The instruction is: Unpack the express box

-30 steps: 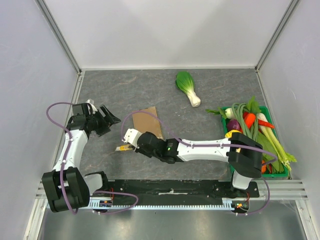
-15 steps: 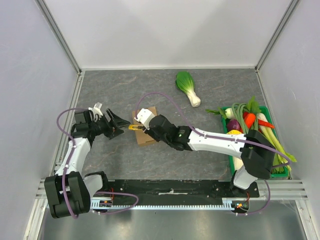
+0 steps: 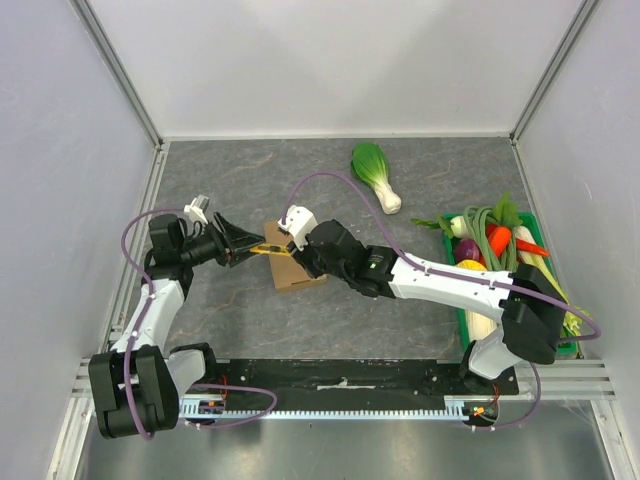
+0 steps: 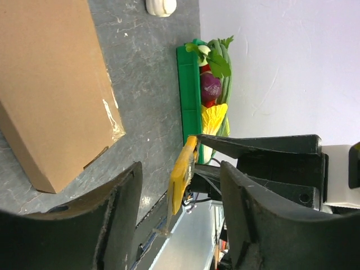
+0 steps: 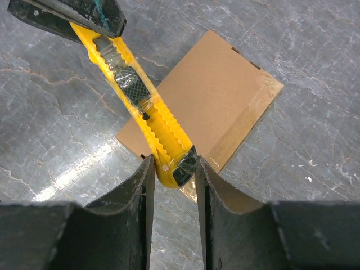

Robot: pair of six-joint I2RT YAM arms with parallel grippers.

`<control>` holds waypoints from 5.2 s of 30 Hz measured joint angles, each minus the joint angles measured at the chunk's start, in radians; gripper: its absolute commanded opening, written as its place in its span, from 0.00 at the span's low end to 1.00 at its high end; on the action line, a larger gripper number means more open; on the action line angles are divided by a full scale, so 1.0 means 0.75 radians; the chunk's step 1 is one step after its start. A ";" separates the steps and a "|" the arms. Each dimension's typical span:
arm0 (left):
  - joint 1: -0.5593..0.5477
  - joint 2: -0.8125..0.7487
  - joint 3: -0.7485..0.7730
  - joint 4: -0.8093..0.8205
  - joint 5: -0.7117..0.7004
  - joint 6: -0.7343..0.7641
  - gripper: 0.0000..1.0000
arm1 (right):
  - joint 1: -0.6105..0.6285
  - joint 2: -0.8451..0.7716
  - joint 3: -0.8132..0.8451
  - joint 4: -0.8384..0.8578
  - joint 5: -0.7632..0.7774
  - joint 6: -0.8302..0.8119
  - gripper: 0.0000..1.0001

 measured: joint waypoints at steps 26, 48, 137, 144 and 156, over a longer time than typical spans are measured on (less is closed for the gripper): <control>-0.054 0.000 0.013 0.060 0.025 -0.065 0.02 | -0.013 -0.019 0.000 0.017 0.008 0.187 0.98; -0.054 -0.073 0.467 0.155 0.047 -0.371 0.02 | -0.221 -0.267 -0.085 0.578 -0.256 1.018 0.95; -0.060 -0.162 0.541 0.007 0.138 -0.296 0.02 | -0.343 -0.055 -0.064 0.979 -0.877 1.484 0.40; -0.060 -0.162 0.541 0.007 0.147 -0.296 0.02 | -0.343 -0.038 -0.053 1.000 -0.884 1.492 0.47; -0.060 -0.162 0.532 0.023 0.160 -0.297 0.05 | -0.344 -0.038 -0.054 1.057 -0.856 1.526 0.00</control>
